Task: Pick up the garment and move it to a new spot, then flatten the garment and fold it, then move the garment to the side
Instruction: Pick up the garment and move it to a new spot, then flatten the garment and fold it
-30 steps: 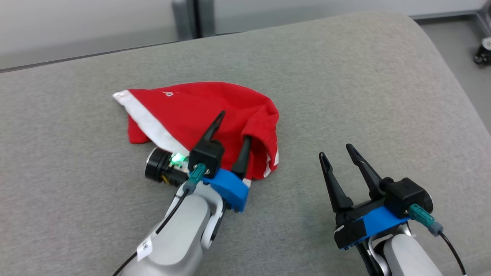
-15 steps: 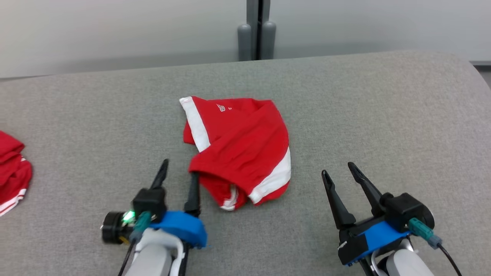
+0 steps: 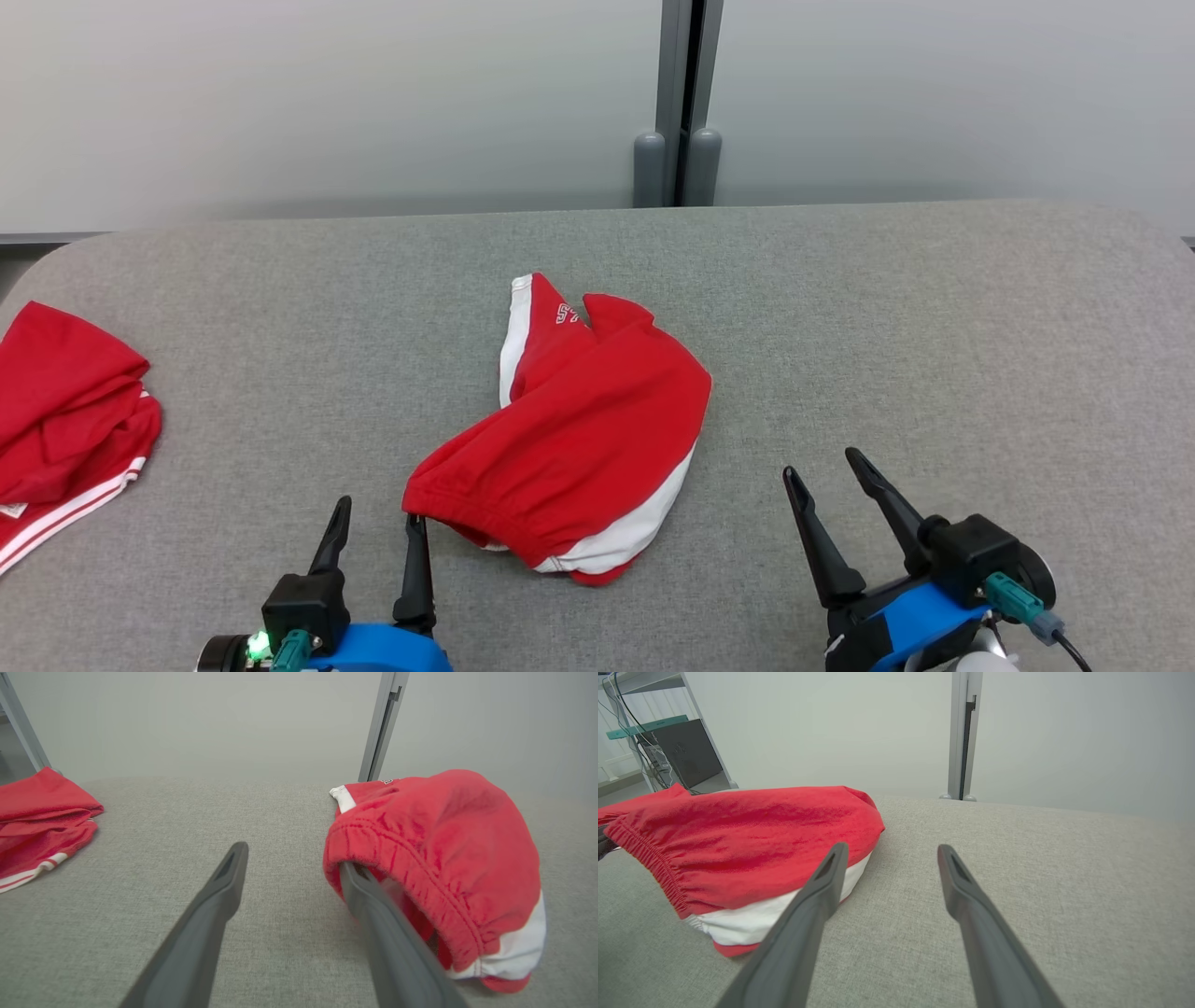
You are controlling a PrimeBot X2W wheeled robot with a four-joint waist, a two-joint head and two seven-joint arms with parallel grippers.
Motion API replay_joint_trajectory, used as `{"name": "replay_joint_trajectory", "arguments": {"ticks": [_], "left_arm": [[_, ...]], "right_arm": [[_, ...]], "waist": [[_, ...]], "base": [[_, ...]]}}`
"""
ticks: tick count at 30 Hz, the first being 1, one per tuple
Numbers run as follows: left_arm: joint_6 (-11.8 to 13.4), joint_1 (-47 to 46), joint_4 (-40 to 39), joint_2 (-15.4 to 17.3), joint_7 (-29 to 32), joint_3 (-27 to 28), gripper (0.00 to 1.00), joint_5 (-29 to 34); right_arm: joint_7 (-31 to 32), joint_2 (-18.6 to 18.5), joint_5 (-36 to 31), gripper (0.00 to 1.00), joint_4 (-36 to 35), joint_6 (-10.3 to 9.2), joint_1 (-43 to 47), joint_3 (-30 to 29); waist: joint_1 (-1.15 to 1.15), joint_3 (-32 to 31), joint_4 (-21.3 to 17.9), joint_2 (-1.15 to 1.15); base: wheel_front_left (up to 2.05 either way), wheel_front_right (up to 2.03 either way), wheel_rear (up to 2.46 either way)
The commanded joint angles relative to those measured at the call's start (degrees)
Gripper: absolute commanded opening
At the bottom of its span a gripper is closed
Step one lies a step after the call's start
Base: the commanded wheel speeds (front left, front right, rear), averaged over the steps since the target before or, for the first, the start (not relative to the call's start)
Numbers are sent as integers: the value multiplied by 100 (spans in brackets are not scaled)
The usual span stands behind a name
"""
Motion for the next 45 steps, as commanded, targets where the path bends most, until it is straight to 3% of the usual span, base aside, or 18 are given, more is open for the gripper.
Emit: {"name": "replay_joint_trajectory", "arguments": {"ticks": [1, 7, 20, 32, 45], "left_arm": [[-33, 35, -30, -9, -18, 41, 100, 12], [-177, 105, -111, -15, -17, -183, 100, -121], [-145, 154, -210, -11, -18, -265, 100, -87], [-45, -23, -253, -15, -18, -516, 100, -229], [70, -148, -322, -15, -18, -722, 100, -386]], "right_arm": [[-4, 1, -26, 100, 4, 1, 97, 13], [-4, -11, -28, 100, -6, 1, 61, 95], [-4, -31, -36, 100, 17, 1, 127, 207], [-4, -221, 35, 100, 622, 1, -368, 1438], [-4, -214, -353, 100, 1631, 1, -920, 1747]], "waist": [[1, -13, 10, 1], [1, -55, 85, 1], [1, -97, 366, 1], [1, 251, 1208, 1], [1, 590, 1876, 1]], "base": [[0, 0, 0], [0, 0, 0], [0, 0, 0], [0, 0, 0], [0, 0, 0]]}}
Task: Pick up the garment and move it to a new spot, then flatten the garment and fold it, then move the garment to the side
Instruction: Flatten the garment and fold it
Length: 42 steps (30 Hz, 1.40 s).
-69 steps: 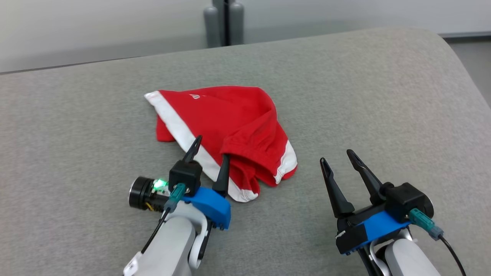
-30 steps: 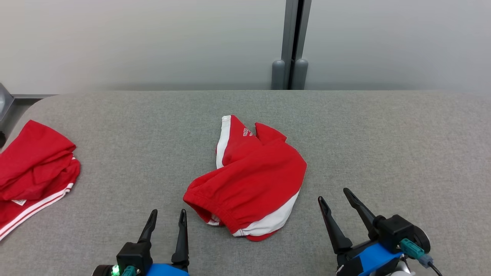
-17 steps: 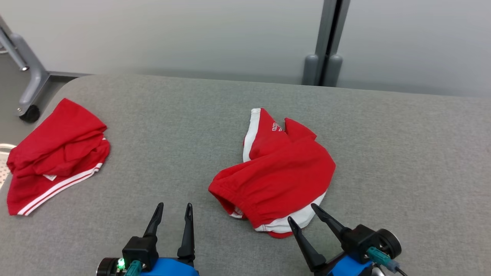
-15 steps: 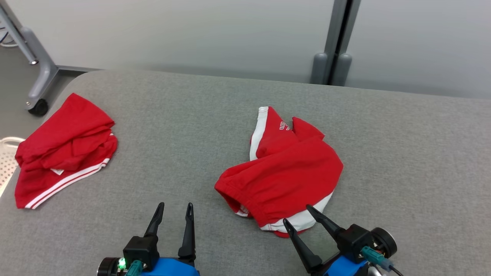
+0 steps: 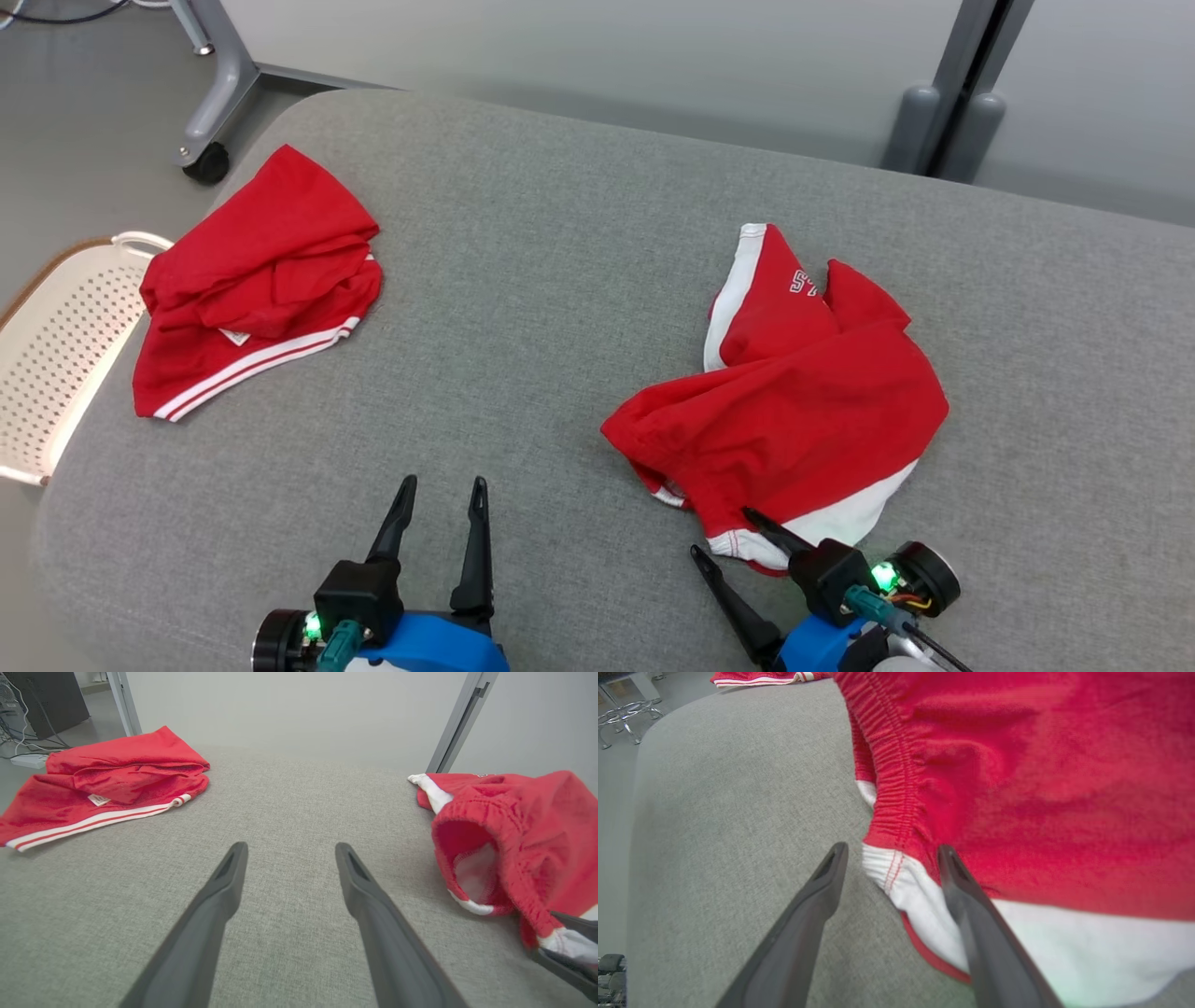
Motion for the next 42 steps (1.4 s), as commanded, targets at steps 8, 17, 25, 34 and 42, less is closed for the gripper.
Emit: {"name": "replay_joint_trajectory", "arguments": {"ticks": [8, 17, 25, 34, 42], "left_arm": [[133, -102, -116, -7, -18, -48, 100, -75], [57, -55, -32, -7, -18, 122, 100, 24], [-25, -123, 80, -6, -18, 161, 100, 55], [-40, -133, 184, -5, -18, 93, 100, -22], [-36, -232, 258, -5, -18, -15, 100, -35]], "right_arm": [[-4, -1, 12, 0, -184, 1, -160, -255], [-4, 22, 501, 0, -1402, 1, 37, -1648], [-5, -167, 654, 0, -2085, 0, -343, -3144], [-4, -234, 329, 0, -2574, 2, -637, -3479], [-4, 249, 220, 0, -2172, 1, -337, -1918]], "waist": [[-1, 145, 34, -1], [-1, -89, -781, -1], [-1, -307, -1486, -1], [-1, -325, -1744, -1], [-1, -168, -1232, -1]], "base": [[0, 0, 0], [0, 0, 0], [0, 0, 0], [0, 0, 0], [0, 0, 0]]}}
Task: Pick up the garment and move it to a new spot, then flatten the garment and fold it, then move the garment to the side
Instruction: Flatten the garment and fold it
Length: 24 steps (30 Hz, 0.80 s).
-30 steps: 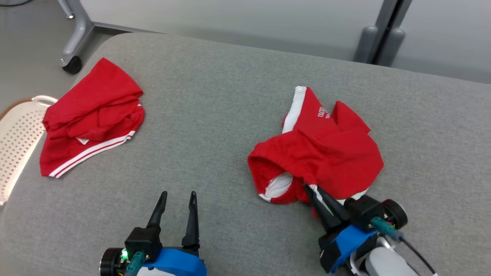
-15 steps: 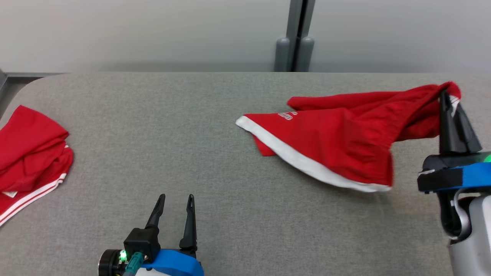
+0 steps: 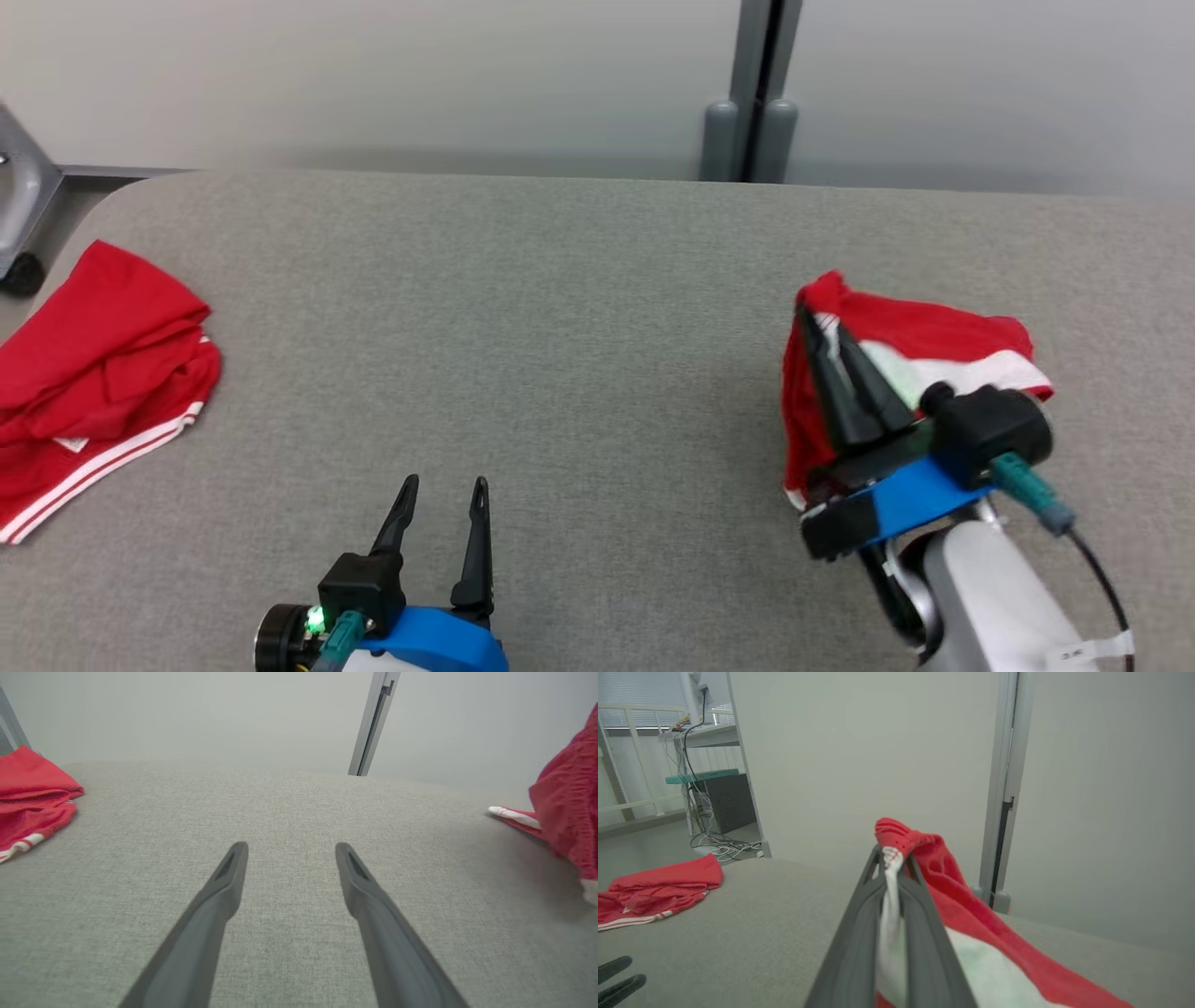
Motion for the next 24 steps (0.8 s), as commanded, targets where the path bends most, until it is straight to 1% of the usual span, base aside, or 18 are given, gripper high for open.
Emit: {"name": "replay_joint_trajectory", "arguments": {"ticks": [1, 7, 11, 12, 13, 14, 16, 18, 20, 24], "left_arm": [[3, -117, -6, -2, -18, 3, 100, 24], [19, -178, -33, -2, -17, -97, 100, 35], [28, -228, -57, -3, -18, -159, 100, 25], [33, -232, -54, -3, -17, -181, 100, 18], [38, -235, -54, -3, -17, -195, 100, 7], [47, -234, -55, -3, -18, -210, 100, 6], [69, -239, -53, -3, -18, -205, 100, 6], [94, -236, -82, -3, -18, -149, 100, 10], [104, -212, -92, -3, -17, -95, 100, 33], [138, -213, -127, -3, -18, 14, 100, 39]], "right_arm": [[-3, 34, -16, 0, 113, 1, 59, 156], [-4, 155, -42, 0, 722, 1, -130, 1120], [-3, 181, -23, 0, 1084, 1, -295, 1465], [-3, 185, 34, 22, 1179, 1, -334, 1497], [-5, 189, 66, 80, 1232, 1, -406, 1545], [-5, 194, 139, 100, 1250, 1, -455, 1570], [-10, 199, 287, 100, 1155, 2, -441, 1668], [-10, 190, 401, 100, 998, 1, -395, 1693], [-10, 178, 440, 100, 869, 1, -290, 1557], [-10, 152, 296, 100, 689, 1, -51, 1037]], "waist": [[0, 134, 204, 0], [0, 329, 727, 0], [0, 421, 968, 0], [0, 437, 1012, 0], [0, 445, 1037, 0], [0, 449, 1049, 0], [0, 433, 1029, 0], [0, 405, 929, 0], [0, 351, 777, 0], [0, 262, 377, 0]], "base": [[0, 0, 0], [0, 0, 0], [0, 0, 0], [0, 0, 0], [0, 0, 0], [0, 0, 0], [0, 0, 0], [0, 0, 0], [0, 0, 0], [0, 0, 0]]}}
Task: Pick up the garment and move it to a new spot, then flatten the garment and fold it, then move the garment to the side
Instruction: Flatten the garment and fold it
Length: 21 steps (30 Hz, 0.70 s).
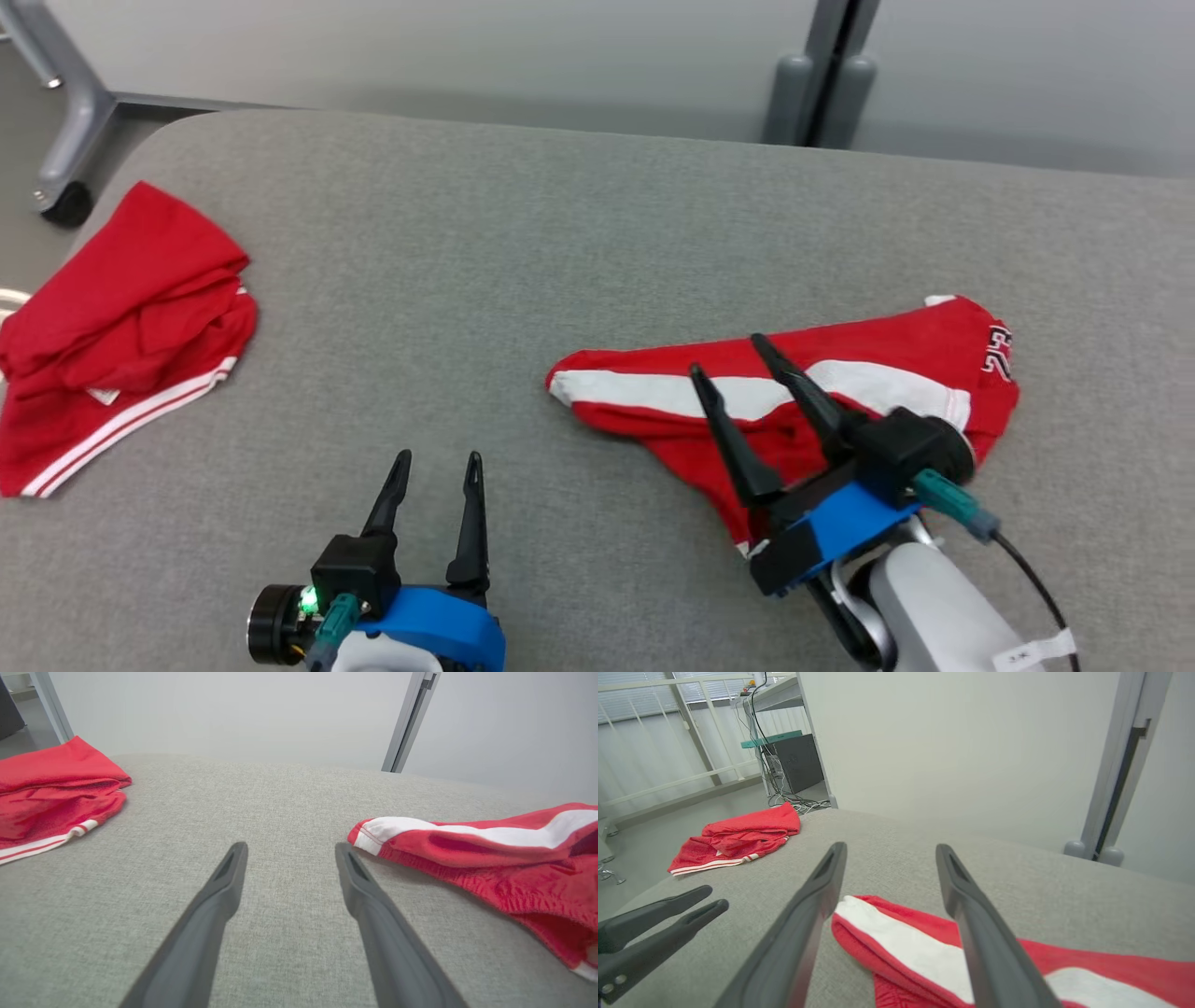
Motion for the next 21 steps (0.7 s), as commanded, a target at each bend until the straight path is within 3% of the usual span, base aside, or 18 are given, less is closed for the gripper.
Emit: {"name": "replay_joint_trajectory", "arguments": {"ticks": [1, 9, 21], "left_arm": [[34, -35, -17, -6, -17, 65, 100, 10], [170, -114, 24, -1, -17, 382, 100, 51], [146, 208, 77, -4, -17, 642, 100, 38]], "right_arm": [[-21, -40, -50, 100, -43, 1, 156, -195], [-21, -69, -351, 100, -116, 1, 748, -1373], [-21, 10, -370, 100, 135, 1, 1177, -1621]], "waist": [[0, -162, -264, -1], [0, -305, -896, -1], [0, -468, -1081, -1]], "base": [[0, 0, 0], [0, 0, 0], [0, 0, 0]]}}
